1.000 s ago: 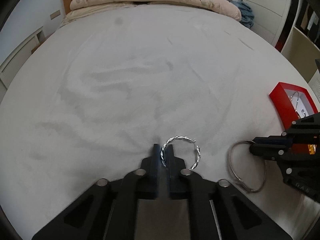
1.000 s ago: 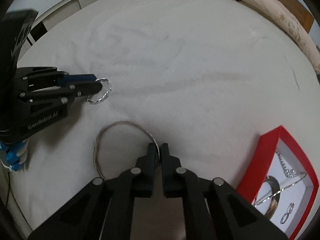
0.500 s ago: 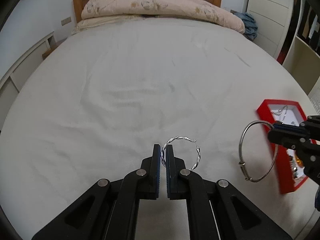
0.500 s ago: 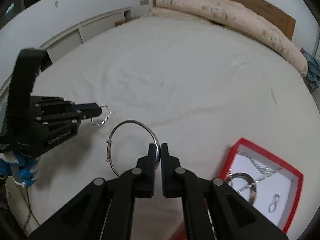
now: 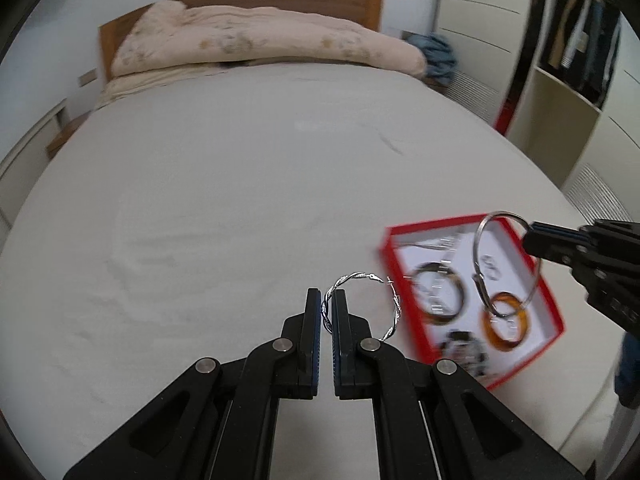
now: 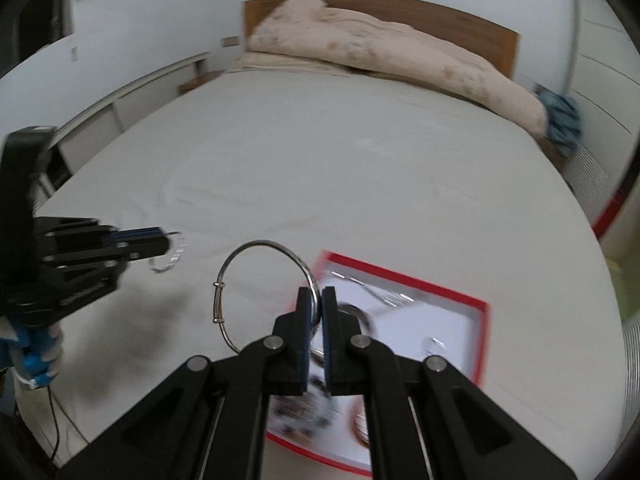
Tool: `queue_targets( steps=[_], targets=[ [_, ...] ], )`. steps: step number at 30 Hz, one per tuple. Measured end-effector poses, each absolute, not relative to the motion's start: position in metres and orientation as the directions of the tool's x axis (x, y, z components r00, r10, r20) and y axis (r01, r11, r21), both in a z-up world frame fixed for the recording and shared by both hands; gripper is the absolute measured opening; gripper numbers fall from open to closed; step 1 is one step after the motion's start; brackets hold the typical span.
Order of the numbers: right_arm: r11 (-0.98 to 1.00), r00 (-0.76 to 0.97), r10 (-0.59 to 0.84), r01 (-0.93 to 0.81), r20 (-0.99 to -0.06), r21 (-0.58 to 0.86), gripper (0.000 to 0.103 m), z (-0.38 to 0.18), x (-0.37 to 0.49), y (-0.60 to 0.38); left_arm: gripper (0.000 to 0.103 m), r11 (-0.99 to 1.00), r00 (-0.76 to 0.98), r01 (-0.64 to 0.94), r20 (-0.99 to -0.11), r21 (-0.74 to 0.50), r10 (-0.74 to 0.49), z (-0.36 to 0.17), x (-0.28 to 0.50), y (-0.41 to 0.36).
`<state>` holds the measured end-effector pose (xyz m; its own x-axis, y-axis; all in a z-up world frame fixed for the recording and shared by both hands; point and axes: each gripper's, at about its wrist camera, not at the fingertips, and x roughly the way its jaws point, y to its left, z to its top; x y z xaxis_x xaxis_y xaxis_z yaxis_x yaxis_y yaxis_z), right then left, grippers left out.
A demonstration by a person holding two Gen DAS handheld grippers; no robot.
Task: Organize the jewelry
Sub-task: 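Carry the hoop and cuff bangle into the red box and open both tools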
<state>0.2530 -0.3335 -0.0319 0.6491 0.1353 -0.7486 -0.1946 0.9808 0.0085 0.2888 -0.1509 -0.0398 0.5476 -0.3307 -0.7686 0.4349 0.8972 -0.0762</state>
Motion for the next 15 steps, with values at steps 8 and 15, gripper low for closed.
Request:
queue_targets(
  steps=[8, 15],
  targets=[
    [0.998, 0.611, 0.06, -0.06, -0.789, 0.03, 0.004, -0.071, 0.269, -0.409, 0.005, 0.851, 0.468, 0.519, -0.805, -0.084, -0.365, -0.067, 0.294, -0.23],
    [0.998, 0.552, 0.052, -0.051, -0.832, 0.029, 0.005, -0.109, 0.293, -0.425, 0.005, 0.833, 0.409, 0.548, -0.845, -0.075, -0.345, -0.103, 0.298, -0.269]
  ],
)
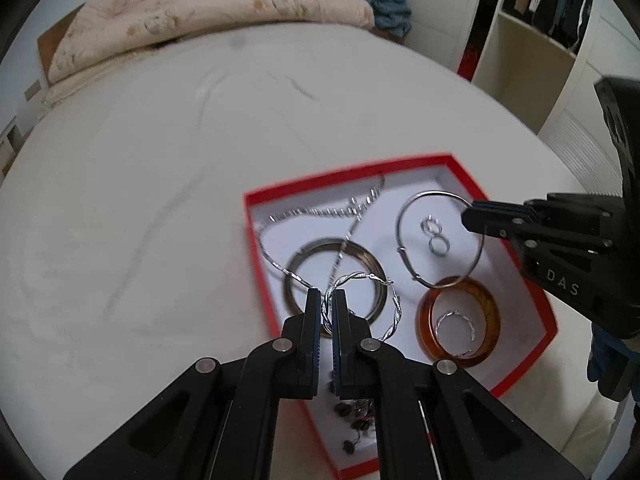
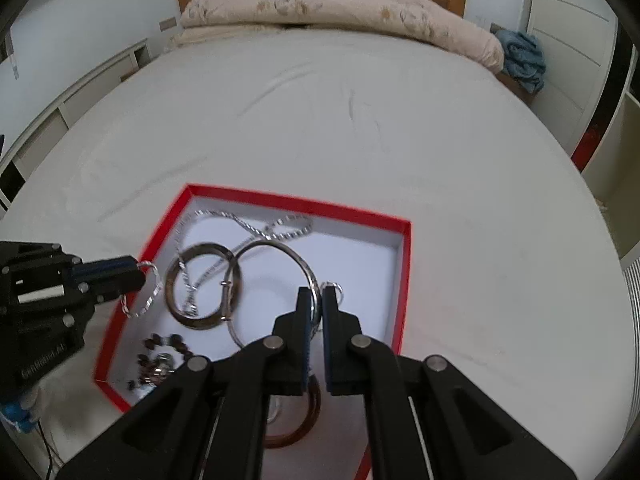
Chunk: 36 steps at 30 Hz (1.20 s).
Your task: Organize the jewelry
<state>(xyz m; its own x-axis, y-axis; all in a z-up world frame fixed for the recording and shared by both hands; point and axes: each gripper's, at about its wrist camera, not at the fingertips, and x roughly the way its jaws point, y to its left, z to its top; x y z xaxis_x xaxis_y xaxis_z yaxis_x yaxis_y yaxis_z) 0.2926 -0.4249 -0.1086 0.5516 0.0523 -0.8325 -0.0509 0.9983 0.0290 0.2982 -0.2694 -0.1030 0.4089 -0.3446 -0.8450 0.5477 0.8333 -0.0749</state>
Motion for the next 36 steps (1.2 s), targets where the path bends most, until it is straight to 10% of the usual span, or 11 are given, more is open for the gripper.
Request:
queue_targets(
  steps=[17, 36],
  targets=[
    [0.999, 0.504, 0.052, -0.041, -0.862, 0.036, 0.006, -0.134, 0.288, -0.428, 0.007, 0.861, 0.392, 0.504, -0.873, -0.062, -0.292, -0.134, 0.297, -0.282],
    [0.995, 0.627, 0.093, -0.027, -0.773, 0.097, 0.029, -0.035, 0.18, -0.391, 0.062, 0.899, 0.538, 0.436, -0.792, -0.034, -0.29, -0.03, 0.219, -0.213]
  ],
)
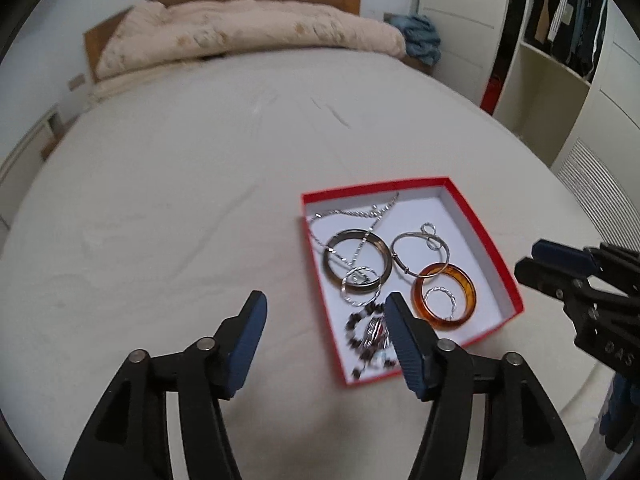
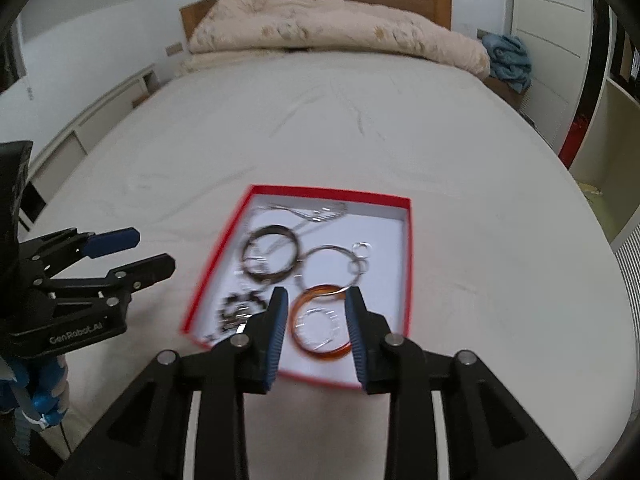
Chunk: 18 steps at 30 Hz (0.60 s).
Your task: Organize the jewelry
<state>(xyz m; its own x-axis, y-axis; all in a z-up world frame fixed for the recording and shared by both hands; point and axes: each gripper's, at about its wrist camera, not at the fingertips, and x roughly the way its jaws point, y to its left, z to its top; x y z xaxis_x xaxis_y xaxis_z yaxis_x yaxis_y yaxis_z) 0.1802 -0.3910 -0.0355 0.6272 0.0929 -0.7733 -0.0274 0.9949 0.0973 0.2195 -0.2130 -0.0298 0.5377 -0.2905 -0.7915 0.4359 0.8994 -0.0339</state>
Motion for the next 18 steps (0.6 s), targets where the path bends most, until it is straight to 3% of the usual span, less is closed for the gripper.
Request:
queue_targets(
  steps=[7, 18],
  targets=[
    [0.99, 0.681, 0.136, -0.071, -0.719, 0.119, 0.036, 0.011, 0.13, -0.347, 0.075, 0.932, 0.619, 0.362, -0.746, -0.008, -0.247, 0.017, 0.166, -0.164],
    [0.988, 0.724, 0.151, -0.118, -0.673, 0.095, 0.042, 0.05, 0.07, -0.292, 0.077, 0.962, 0.696, 0.273, -0.696, 0.03, -0.176, 0.056, 0.092, -0.102]
  ],
)
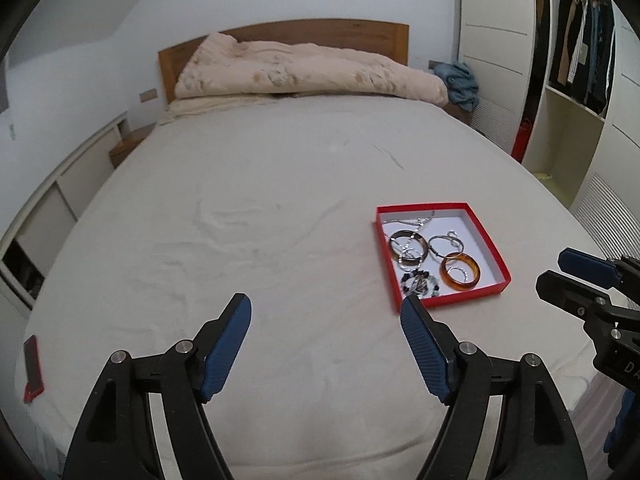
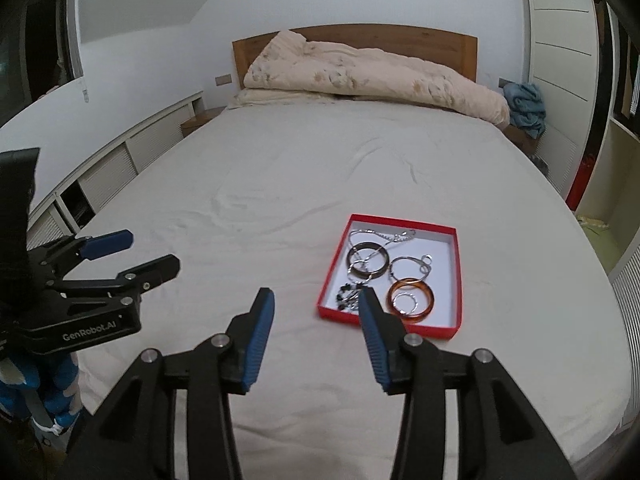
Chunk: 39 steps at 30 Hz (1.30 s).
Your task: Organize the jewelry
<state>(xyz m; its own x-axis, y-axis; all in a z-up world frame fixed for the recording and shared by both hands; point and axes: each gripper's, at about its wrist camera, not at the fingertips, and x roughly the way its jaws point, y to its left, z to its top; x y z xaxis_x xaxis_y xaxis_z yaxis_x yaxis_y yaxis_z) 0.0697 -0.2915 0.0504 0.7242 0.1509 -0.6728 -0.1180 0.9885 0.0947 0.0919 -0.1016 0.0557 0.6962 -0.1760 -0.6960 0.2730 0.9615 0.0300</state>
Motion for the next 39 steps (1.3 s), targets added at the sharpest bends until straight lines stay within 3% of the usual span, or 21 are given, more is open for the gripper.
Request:
queue_targets(
  steps=[6, 21, 39],
  targets=[
    [0.991, 0.735, 0.132, -0.103, -0.666, 0.083, 0.048, 0.054, 0.042, -0.276, 0.083, 0.971, 0.744, 0.233, -0.653, 0.057, -0.141, 0.073, 0.059, -0.084],
    [0.992, 0.761, 0.121, -0.121, -0.637, 0.044, 0.05, 0.067, -0.011, -0.25, 0.09, 0.98, 0.82, 0.179, -0.563, 0.084, -0.102, 0.101, -0.007, -0.059],
    [0.991, 0.804, 0.114, -0.134, -0.584, 0.009, 0.055, 0.086, -0.056, -0.235, 0.092, 0.984, 0.868, 0.155, -0.488, 0.086, -0.094, 0.12, -0.058, -0.046]
  ],
)
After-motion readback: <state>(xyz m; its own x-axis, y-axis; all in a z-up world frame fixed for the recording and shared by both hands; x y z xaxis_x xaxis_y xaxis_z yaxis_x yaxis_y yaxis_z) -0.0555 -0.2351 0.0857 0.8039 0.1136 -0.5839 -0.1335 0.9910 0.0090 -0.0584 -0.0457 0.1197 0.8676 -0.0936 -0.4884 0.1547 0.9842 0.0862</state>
